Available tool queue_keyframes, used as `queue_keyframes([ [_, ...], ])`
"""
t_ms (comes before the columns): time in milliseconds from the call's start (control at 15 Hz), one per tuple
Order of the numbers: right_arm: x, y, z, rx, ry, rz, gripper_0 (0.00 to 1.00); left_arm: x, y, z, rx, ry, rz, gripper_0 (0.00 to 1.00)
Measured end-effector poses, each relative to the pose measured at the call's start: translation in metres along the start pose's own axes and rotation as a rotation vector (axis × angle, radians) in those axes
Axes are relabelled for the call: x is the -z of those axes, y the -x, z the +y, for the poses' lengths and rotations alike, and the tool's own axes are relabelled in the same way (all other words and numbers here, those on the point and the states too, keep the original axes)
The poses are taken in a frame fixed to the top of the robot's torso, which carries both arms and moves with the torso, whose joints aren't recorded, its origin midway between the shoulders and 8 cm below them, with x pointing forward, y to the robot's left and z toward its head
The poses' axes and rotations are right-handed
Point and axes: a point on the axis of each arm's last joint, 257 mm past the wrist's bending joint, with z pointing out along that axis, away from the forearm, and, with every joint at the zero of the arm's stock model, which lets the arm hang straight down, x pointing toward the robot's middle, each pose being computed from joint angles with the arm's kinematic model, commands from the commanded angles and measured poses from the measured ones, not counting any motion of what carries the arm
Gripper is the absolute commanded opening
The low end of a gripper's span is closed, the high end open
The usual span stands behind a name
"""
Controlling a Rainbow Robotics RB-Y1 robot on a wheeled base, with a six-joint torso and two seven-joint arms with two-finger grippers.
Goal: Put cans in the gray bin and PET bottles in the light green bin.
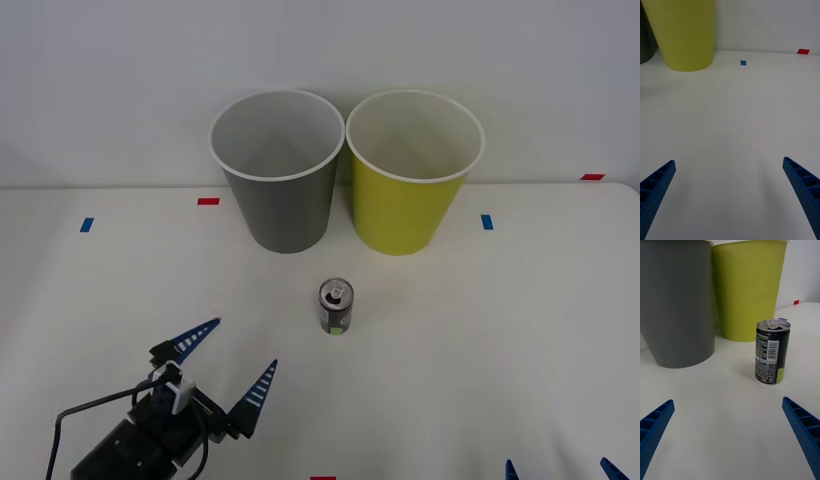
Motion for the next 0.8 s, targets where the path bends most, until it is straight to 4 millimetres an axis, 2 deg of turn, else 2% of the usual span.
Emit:
queue_keyframes([
  [333, 0.0, 0.0, 0.0, 0.0, 0.0, 0.0, 1.0, -0.027, 0.002, -0.018, 0.044, -0.022, 0.006, 1.0],
  [800, 0.0, 0.0, 0.0, 0.0, 0.0, 0.0, 1.0, -0.058, 0.006, -0.023, 0.022, -0.042, -0.018, 1.0],
])
